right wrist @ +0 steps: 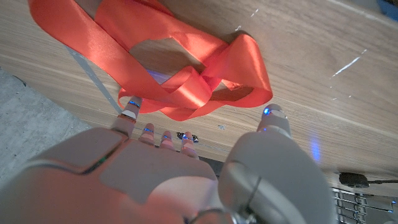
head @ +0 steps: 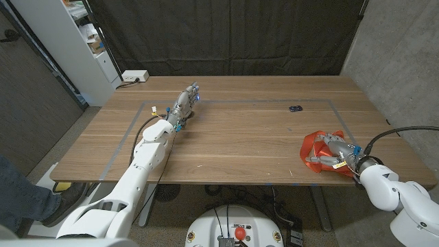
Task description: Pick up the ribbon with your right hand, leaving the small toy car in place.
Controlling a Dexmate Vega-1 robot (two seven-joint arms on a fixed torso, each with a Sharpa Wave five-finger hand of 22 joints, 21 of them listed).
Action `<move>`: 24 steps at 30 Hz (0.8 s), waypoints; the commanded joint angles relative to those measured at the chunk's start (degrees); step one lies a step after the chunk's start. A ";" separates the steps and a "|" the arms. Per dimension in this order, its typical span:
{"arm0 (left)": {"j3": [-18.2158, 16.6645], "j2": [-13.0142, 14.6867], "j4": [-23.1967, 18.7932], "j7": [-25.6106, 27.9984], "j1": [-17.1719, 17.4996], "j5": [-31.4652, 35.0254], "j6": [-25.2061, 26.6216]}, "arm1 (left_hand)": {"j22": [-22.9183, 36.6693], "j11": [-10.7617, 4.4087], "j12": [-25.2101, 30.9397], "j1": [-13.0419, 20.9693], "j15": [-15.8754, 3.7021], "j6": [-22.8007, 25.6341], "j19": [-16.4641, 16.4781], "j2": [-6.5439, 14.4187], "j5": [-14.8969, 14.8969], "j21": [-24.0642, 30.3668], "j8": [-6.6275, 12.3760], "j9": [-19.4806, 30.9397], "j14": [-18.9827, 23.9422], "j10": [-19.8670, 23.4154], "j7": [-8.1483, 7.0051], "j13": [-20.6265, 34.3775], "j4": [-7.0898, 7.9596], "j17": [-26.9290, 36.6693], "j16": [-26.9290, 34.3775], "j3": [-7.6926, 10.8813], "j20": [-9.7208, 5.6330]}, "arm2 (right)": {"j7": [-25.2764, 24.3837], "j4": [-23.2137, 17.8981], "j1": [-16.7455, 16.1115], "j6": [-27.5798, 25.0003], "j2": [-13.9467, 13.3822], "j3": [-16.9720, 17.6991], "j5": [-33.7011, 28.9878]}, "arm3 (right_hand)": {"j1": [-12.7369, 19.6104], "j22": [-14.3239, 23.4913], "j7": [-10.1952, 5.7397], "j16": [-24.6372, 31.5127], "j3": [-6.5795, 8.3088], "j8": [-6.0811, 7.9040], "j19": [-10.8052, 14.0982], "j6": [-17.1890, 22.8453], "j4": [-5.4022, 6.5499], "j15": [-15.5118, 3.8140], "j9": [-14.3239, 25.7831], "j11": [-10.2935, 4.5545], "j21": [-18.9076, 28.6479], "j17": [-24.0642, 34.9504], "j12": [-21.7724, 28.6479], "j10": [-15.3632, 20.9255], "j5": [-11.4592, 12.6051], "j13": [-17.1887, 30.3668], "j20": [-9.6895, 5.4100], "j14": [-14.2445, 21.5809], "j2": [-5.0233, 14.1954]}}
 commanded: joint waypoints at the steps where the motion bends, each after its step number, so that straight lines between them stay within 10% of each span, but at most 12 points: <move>1: 0.17 -0.18 0.63 -0.12 -0.47 0.23 0.29 | 0.06 -0.46 0.07 0.05 0.61 0.19 -6.54 0.40 -0.27 -0.23 0.17 0.30 -1.52 -0.22 0.20 0.08 -0.42 0.32 -0.07 0.21 0.34 | -1.60 0.61 0.75 -1.58 -1.38 -1.91 1.73 | 0.01 0.13 0.05 0.37 -0.35 0.54 0.23 -0.51 -0.19 0.32 0.25 0.55 0.45 0.21 0.40 0.02 0.35 0.14 0.19 -0.18 -0.47; 16: 0.34 -0.49 1.52 -0.33 -1.01 0.57 0.38 | 0.08 -0.52 0.11 0.01 0.75 0.29 -6.58 0.54 -0.30 -0.38 0.16 0.30 -1.45 -0.13 0.14 0.09 -0.55 0.34 -0.02 0.20 0.57 | -4.06 2.45 2.46 -3.81 -4.40 -4.42 4.92 | 0.31 0.15 -0.48 1.06 -0.46 1.31 1.46 1.12 -0.21 0.39 0.22 0.29 0.54 0.14 0.91 0.76 0.96 0.11 0.13 1.33 -0.08; 24: 0.32 -0.61 1.41 -0.19 -0.73 0.69 0.45 | 0.09 -0.68 0.16 -0.02 0.72 0.36 -6.63 0.60 -0.31 -0.47 0.16 0.30 -1.43 0.00 0.10 0.09 -0.62 0.36 0.00 0.18 0.76 | -6.53 5.20 2.33 -2.88 -4.88 -4.03 8.80 | 3.02 0.26 -0.60 2.39 0.26 2.70 7.43 5.86 -1.10 0.98 0.20 1.28 1.70 -0.21 1.85 3.61 2.32 0.05 -0.05 5.75 1.57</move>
